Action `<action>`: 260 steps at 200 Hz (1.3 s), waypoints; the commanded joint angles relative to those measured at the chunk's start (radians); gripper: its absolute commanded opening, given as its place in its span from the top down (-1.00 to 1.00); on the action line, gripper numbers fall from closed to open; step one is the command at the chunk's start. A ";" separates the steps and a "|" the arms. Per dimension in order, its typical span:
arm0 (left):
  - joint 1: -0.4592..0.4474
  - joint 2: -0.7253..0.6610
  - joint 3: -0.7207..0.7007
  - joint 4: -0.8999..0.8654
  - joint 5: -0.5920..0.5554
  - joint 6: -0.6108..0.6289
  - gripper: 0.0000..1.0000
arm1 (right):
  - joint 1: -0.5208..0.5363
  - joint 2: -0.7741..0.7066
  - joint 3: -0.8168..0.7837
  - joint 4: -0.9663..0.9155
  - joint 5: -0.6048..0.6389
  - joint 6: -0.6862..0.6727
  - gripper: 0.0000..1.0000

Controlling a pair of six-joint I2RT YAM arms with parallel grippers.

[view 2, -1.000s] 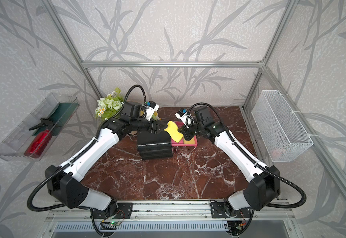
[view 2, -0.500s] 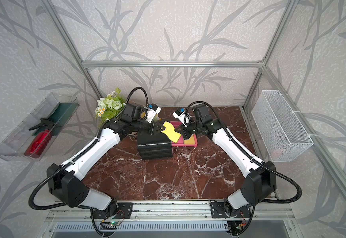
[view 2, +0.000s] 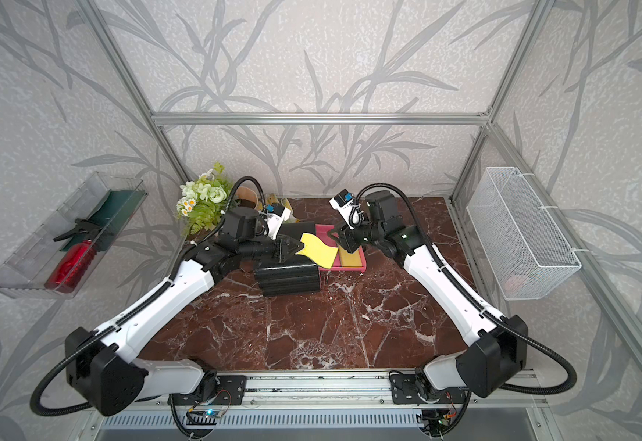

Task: Take the sponge out of the drawer
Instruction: Pick up the sponge from the drawer, then place the sponge at the center of the board.

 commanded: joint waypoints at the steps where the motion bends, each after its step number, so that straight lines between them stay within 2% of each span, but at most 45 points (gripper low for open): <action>1: -0.067 -0.073 -0.067 0.129 -0.146 -0.176 1.00 | -0.007 -0.068 -0.057 0.061 0.152 0.129 0.19; 12: -0.113 -0.101 -0.115 0.184 -0.207 -0.261 1.00 | -0.008 -0.096 -0.092 0.067 0.184 0.172 0.18; 26: -0.192 -0.120 -0.166 0.227 -0.293 -0.335 1.00 | -0.008 -0.139 -0.141 0.075 0.217 0.232 0.06; 37: -0.271 -0.126 -0.187 0.227 -0.415 -0.372 1.00 | -0.008 -0.181 -0.193 0.095 0.239 0.265 -0.12; 52: -0.389 -0.118 -0.197 0.207 -0.571 -0.411 1.00 | -0.008 -0.238 -0.260 0.114 0.284 0.294 -0.23; 72: -0.510 -0.075 -0.248 0.296 -0.707 -0.487 1.00 | -0.008 -0.307 -0.333 0.115 0.316 0.321 -0.27; 108: -0.644 0.078 -0.288 0.422 -0.859 -0.612 1.00 | -0.008 -0.430 -0.444 0.076 0.327 0.354 -0.29; 143: -0.705 0.263 -0.239 0.499 -0.898 -0.674 1.00 | -0.009 -0.570 -0.505 -0.009 0.385 0.344 -0.34; 185: -0.713 0.434 -0.164 0.498 -0.884 -0.735 1.00 | -0.008 -0.674 -0.531 -0.078 0.412 0.336 -0.41; 260: -0.691 0.542 -0.099 0.480 -0.815 -0.780 1.00 | -0.008 -0.687 -0.549 -0.084 0.399 0.328 -0.43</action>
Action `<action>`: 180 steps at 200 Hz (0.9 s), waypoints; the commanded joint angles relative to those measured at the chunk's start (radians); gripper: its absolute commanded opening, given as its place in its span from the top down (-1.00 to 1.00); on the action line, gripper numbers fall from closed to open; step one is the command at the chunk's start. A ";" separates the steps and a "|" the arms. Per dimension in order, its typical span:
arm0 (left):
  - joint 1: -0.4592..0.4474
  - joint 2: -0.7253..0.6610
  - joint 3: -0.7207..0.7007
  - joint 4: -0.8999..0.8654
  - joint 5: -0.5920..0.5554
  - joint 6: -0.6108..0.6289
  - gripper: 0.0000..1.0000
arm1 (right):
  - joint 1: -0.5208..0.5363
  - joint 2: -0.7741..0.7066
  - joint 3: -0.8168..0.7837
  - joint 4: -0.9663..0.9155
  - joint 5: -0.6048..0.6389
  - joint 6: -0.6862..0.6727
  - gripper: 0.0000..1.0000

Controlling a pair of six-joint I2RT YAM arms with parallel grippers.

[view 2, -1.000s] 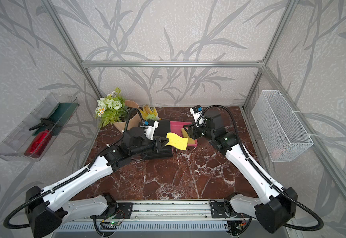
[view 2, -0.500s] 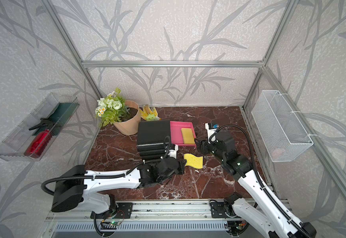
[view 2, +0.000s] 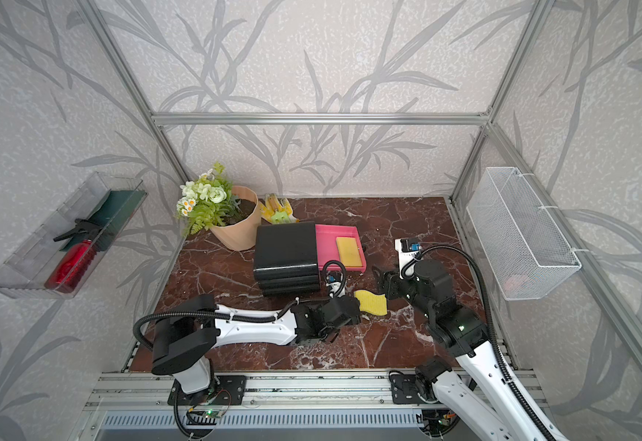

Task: Take the sponge out of the drawer
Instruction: Place the sponge at the center of the board.

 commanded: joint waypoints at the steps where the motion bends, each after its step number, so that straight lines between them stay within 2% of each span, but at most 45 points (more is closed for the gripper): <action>1: 0.011 0.040 0.036 0.011 0.010 -0.044 1.00 | -0.003 0.001 -0.014 -0.012 0.004 -0.010 -0.43; 30: 0.018 0.083 0.082 -0.015 0.036 -0.047 1.00 | -0.003 0.007 -0.013 -0.018 0.010 -0.020 -0.43; 85: 0.045 0.107 0.058 0.002 0.076 -0.104 1.00 | -0.004 0.022 -0.012 -0.017 0.018 -0.026 -0.43; 140: 0.056 0.114 0.060 0.008 0.102 -0.093 0.62 | -0.008 0.036 -0.010 -0.017 0.029 -0.031 -0.44; 180: 0.058 0.113 0.060 0.011 0.109 -0.089 0.25 | -0.013 0.039 -0.010 -0.018 0.027 -0.031 -0.44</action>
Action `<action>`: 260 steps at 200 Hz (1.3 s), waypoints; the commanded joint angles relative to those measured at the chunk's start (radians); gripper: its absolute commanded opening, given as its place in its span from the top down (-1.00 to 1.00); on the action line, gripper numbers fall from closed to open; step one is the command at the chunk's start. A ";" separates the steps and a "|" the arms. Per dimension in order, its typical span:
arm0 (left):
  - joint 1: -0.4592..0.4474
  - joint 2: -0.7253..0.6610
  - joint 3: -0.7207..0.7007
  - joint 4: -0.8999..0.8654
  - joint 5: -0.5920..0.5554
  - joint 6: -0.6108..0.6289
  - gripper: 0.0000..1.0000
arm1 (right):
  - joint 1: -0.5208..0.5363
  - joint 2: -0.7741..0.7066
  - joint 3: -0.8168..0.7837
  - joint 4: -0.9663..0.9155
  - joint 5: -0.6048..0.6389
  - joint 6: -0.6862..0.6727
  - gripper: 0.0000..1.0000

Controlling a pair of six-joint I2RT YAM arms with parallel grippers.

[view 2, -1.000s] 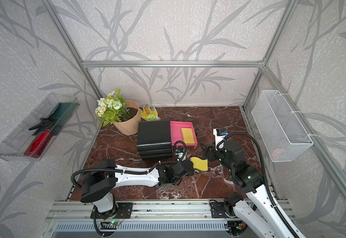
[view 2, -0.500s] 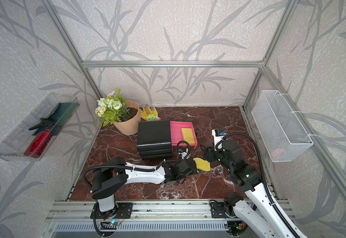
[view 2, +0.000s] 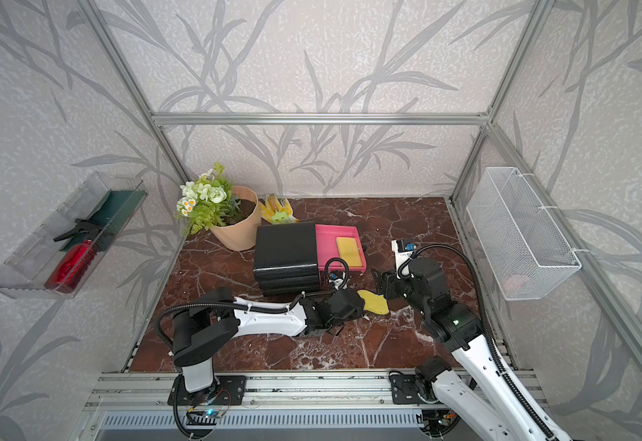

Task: Take the sponge out of the drawer
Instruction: Place the sponge at the center of the board.

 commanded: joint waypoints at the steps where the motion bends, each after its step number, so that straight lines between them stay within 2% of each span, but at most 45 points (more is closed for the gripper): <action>1: 0.004 0.014 0.003 0.011 -0.005 -0.007 0.25 | -0.007 0.000 -0.005 -0.002 0.012 -0.011 -0.44; 54: 0.002 -0.005 -0.012 0.018 -0.017 -0.002 0.03 | -0.006 -0.003 -0.005 -0.003 0.011 -0.011 -0.45; 64: 0.002 -0.015 -0.019 0.020 -0.023 0.002 -0.08 | -0.007 0.000 -0.005 -0.003 0.010 -0.011 -0.45; 104: -0.006 -0.079 -0.029 0.014 -0.048 0.064 -0.12 | -0.009 0.010 0.001 -0.005 0.015 -0.011 -0.45; 110: -0.007 -0.097 -0.028 0.009 -0.052 0.084 -0.14 | -0.009 0.012 0.003 -0.008 0.017 -0.012 -0.45; 121: -0.012 -0.139 -0.025 -0.001 -0.054 0.134 -0.35 | -0.010 0.019 0.012 -0.009 0.021 -0.014 -0.46; 131: -0.018 -0.190 -0.023 -0.028 -0.064 0.188 -0.43 | -0.012 0.030 0.028 -0.011 0.025 -0.016 -0.48; 144: -0.022 -0.264 -0.022 -0.065 -0.062 0.267 -0.70 | -0.014 0.055 0.056 -0.017 0.029 -0.024 -0.50; 161: -0.024 -0.363 -0.013 -0.112 -0.009 0.402 -0.86 | -0.017 0.098 0.099 -0.018 0.040 -0.035 -0.52; 183: -0.020 -0.495 -0.009 -0.199 0.013 0.516 -0.96 | -0.023 0.164 0.155 0.002 0.047 -0.039 -0.55; 215: 0.020 -0.637 0.038 -0.424 0.044 0.640 -0.99 | -0.028 0.284 0.225 0.034 0.035 -0.038 -0.57; 234: 0.055 -0.714 0.053 -0.524 0.006 0.686 -0.99 | -0.029 0.363 0.252 0.059 0.021 -0.034 -0.57; 260: 0.206 -0.828 -0.005 -0.490 0.082 0.688 -0.99 | -0.029 0.502 0.290 0.093 -0.042 -0.031 -0.54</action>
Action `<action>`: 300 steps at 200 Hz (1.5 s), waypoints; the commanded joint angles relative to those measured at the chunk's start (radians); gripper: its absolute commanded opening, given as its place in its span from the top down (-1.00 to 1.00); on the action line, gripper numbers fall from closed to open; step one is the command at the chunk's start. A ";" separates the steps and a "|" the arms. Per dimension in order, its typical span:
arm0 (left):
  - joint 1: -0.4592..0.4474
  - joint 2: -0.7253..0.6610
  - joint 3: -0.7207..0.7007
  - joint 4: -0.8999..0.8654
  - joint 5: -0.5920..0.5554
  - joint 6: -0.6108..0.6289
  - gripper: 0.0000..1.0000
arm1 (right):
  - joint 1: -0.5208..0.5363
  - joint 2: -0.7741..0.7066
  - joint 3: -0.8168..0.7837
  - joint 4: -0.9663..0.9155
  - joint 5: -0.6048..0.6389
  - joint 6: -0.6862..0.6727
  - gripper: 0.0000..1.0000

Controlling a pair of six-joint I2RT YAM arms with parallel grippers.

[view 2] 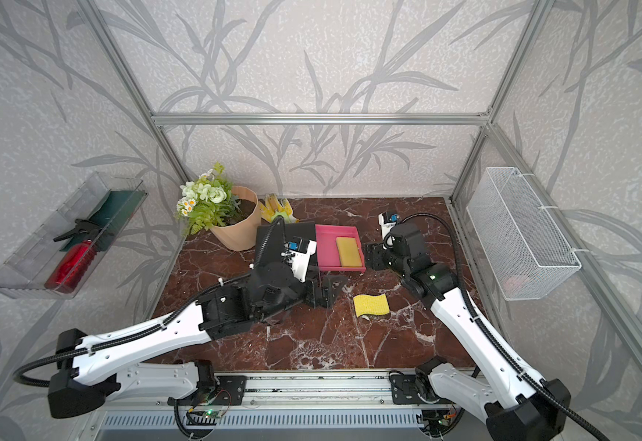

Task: Take the sponge out of the drawer
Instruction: Place the sponge at the center of the board, then pick up the sponge from the drawer.

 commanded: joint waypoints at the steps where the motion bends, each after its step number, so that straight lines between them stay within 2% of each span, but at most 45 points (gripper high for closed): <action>1: 0.117 -0.091 -0.034 -0.072 0.043 0.061 -0.99 | -0.003 0.098 0.037 0.045 -0.057 -0.005 -0.54; 34: 0.283 -0.125 -0.071 -0.058 0.139 0.062 -0.99 | 0.005 0.253 0.074 0.092 -0.114 0.012 -0.45; 69: 0.378 -0.076 -0.068 -0.021 0.219 0.064 -0.99 | 0.042 0.381 0.152 0.068 -0.094 -0.016 -0.41; 122: 0.445 -0.051 -0.107 0.050 0.297 0.035 -0.99 | 0.092 0.496 0.202 0.050 -0.039 -0.045 -0.34; 148: 0.459 -0.059 -0.124 0.071 0.312 0.026 -0.99 | 0.106 0.537 0.214 0.053 -0.017 -0.049 -0.21; 178: 0.464 -0.069 -0.138 0.083 0.328 0.025 -0.99 | 0.116 0.572 0.225 0.052 -0.004 -0.049 -0.19; 254: 0.474 -0.083 -0.151 0.090 0.330 0.023 -0.99 | 0.159 0.644 0.254 0.017 0.134 -0.048 0.27; 300: 0.477 -0.096 -0.159 0.091 0.330 0.020 -0.99 | 0.168 0.650 0.269 -0.011 0.146 -0.044 0.78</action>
